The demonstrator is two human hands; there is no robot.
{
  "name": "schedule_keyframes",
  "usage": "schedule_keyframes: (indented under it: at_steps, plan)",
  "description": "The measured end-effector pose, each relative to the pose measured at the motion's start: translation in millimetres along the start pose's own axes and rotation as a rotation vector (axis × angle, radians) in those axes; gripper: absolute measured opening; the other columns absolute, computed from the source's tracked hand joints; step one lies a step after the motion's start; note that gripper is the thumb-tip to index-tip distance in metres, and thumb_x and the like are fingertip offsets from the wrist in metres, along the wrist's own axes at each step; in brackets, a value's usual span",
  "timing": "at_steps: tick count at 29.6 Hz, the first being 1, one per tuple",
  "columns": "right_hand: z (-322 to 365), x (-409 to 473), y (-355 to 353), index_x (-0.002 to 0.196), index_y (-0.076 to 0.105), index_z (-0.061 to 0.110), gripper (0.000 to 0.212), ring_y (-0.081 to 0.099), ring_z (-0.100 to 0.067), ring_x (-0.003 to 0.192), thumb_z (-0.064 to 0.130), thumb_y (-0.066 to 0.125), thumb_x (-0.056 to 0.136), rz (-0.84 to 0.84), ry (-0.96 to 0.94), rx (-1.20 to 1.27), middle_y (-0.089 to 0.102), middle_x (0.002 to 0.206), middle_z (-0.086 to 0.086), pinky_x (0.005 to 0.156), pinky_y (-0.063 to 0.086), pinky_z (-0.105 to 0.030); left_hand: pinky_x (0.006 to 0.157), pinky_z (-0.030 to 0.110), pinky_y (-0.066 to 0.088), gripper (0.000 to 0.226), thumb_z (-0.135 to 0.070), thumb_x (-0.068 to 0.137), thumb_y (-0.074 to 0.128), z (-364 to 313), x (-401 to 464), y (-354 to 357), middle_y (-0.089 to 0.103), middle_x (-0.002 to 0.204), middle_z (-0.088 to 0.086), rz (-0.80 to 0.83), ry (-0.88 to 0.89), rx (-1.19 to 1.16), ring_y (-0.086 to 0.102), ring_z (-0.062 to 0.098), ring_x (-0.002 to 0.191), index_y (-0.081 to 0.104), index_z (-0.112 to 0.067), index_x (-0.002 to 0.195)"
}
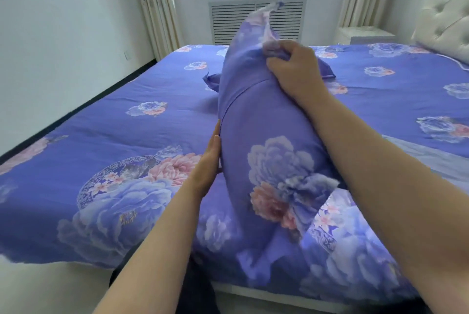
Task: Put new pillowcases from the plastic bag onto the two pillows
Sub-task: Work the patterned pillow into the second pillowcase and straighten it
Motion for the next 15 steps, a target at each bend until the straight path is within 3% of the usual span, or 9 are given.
schedule_keyframes:
  at_steps: [2,4,6,8,10,11,13,15]
  plan:
    - [46,14,39,0.102,0.07,0.025,0.028,0.06,-0.01,0.098,0.016,0.053,0.081,0.174,-0.239,-0.204,0.069,0.098,0.01,0.086,0.044,-0.018,0.068,0.027,0.051,0.037,-0.057,0.094,0.037,-5,4,-7,0.055,0.126,-0.008,-0.059,-0.017,-0.18,0.06,-0.007,0.089,0.043,-0.055,0.13]
    - [67,17,81,0.102,0.066,0.031,0.023,0.058,-0.017,0.099,0.029,0.054,0.082,0.377,-0.378,-0.43,0.068,0.101,0.01,0.084,0.047,-0.031,0.066,0.035,0.053,0.042,-0.054,0.089,0.044,-3,6,-22,0.06,0.123,-0.002,-0.117,-0.08,-0.467,0.064,0.008,0.088,0.053,-0.04,0.129]
    - [65,16,121,0.105,0.064,0.029,0.029,0.057,-0.02,0.096,0.045,0.058,0.083,0.585,-0.393,-0.548,0.065,0.101,0.006,0.082,0.047,-0.035,0.069,0.04,0.054,0.045,-0.054,0.094,0.038,1,5,-42,0.06,0.122,-0.001,-0.237,-0.141,-0.655,0.064,0.019,0.096,0.051,-0.031,0.131]
    - [44,14,149,0.117,0.061,0.025,0.046,0.055,-0.022,0.104,0.057,0.055,0.084,0.694,-0.303,-0.56,0.062,0.112,0.001,0.089,0.044,-0.036,0.069,0.036,0.05,0.039,-0.047,0.098,0.034,7,0,-65,0.061,0.115,-0.001,-0.488,-0.13,-0.674,0.063,0.018,0.094,0.05,-0.024,0.125]
    - [1,9,162,0.136,0.045,0.033,0.06,0.039,-0.026,0.129,0.065,0.045,0.085,0.656,-0.131,-0.591,0.045,0.138,-0.004,0.103,0.035,-0.042,0.071,0.033,0.046,0.033,-0.03,0.101,0.033,4,-8,-83,0.063,0.096,0.002,-0.714,-0.01,-0.569,0.061,0.016,0.084,0.053,-0.009,0.117]
    - [-28,-3,165,0.142,0.033,0.039,0.066,0.024,-0.027,0.138,0.07,0.04,0.084,0.685,-0.022,-0.644,0.029,0.15,-0.003,0.108,0.028,-0.049,0.079,0.036,0.047,0.035,-0.023,0.101,0.034,6,-11,-90,0.061,0.102,0.007,-0.784,0.004,-0.458,0.06,0.021,0.091,0.05,-0.003,0.124]
    - [-85,-47,174,0.146,0.012,0.046,0.077,-0.002,-0.026,0.146,0.078,0.034,0.079,0.844,0.108,-0.751,-0.001,0.159,0.005,0.111,0.01,-0.061,0.106,0.041,0.036,0.036,-0.015,0.096,0.042,16,-15,-102,0.046,0.134,0.012,-0.895,-0.084,-0.105,0.046,0.026,0.122,0.047,-0.008,0.132]
    - [-126,-98,180,0.145,0.0,0.049,0.084,-0.016,-0.022,0.145,0.083,0.03,0.075,0.895,0.127,-0.768,-0.017,0.157,0.011,0.108,-0.001,-0.067,0.113,0.04,0.024,0.038,-0.012,0.091,0.049,26,-20,-107,0.031,0.146,0.013,-0.937,-0.13,0.172,0.033,0.023,0.133,0.051,-0.013,0.129]
Point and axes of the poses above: each hand's wrist, its own x-axis towards the middle knuckle, its own y-axis out of the palm, z = x × y, the point moved 5 cm from there along x, towards the middle knuckle
